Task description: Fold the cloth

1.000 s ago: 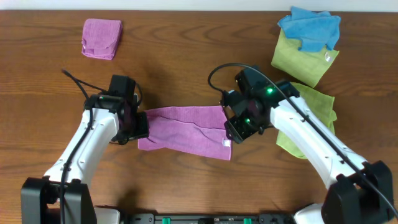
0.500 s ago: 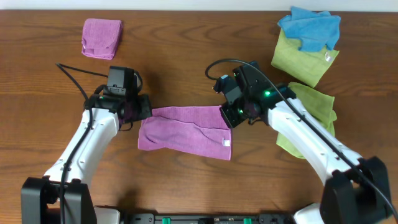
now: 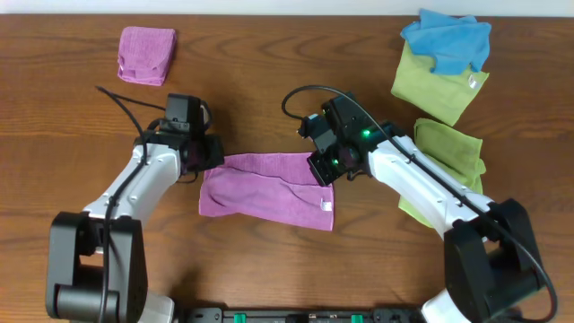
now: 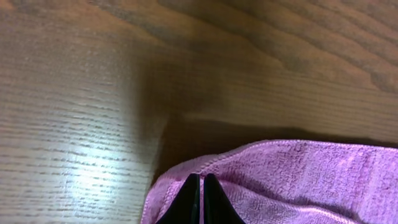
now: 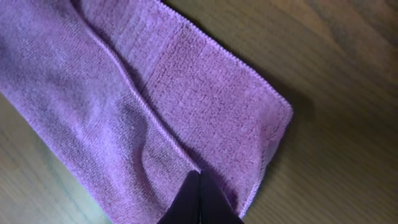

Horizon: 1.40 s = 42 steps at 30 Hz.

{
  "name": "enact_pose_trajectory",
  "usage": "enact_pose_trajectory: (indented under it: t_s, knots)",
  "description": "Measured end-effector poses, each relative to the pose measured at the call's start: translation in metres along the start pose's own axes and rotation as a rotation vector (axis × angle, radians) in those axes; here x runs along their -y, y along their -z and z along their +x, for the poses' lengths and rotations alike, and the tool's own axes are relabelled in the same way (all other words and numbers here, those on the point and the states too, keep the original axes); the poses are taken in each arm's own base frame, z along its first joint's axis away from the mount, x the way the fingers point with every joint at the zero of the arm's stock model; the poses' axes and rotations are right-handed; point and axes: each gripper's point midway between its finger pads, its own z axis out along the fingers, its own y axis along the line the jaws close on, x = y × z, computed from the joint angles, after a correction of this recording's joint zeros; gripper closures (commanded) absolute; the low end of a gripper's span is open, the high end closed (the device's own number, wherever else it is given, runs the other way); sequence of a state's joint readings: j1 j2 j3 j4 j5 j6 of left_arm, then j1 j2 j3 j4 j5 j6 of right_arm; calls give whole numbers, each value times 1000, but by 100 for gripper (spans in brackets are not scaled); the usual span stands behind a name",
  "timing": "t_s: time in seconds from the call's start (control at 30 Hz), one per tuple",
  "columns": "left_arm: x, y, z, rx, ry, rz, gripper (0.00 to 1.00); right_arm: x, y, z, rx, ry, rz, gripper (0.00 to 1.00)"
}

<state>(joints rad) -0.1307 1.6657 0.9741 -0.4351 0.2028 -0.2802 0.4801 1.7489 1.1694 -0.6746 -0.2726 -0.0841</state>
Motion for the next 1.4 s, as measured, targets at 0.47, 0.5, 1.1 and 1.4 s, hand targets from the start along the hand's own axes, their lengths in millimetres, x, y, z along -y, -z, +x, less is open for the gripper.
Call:
enact_pose_trajectory:
  t_s: [0.47, 0.5, 1.1, 1.4]
  knots:
    - [-7, -9, 15, -68, -5, -25, 95, 9, -24, 11, -63, -18, 14, 98]
    - [-7, -10, 15, -69, -6, -26, 94, 10, -26, 12, -68, -19, 17, 98]
    - [-7, -21, 5, -38, -13, -22, 94, 23, -31, 8, -57, -19, 83, 98]
    - [-13, -35, 16, -88, -6, -40, 94, 28, -50, 14, -85, -33, 83, 98]
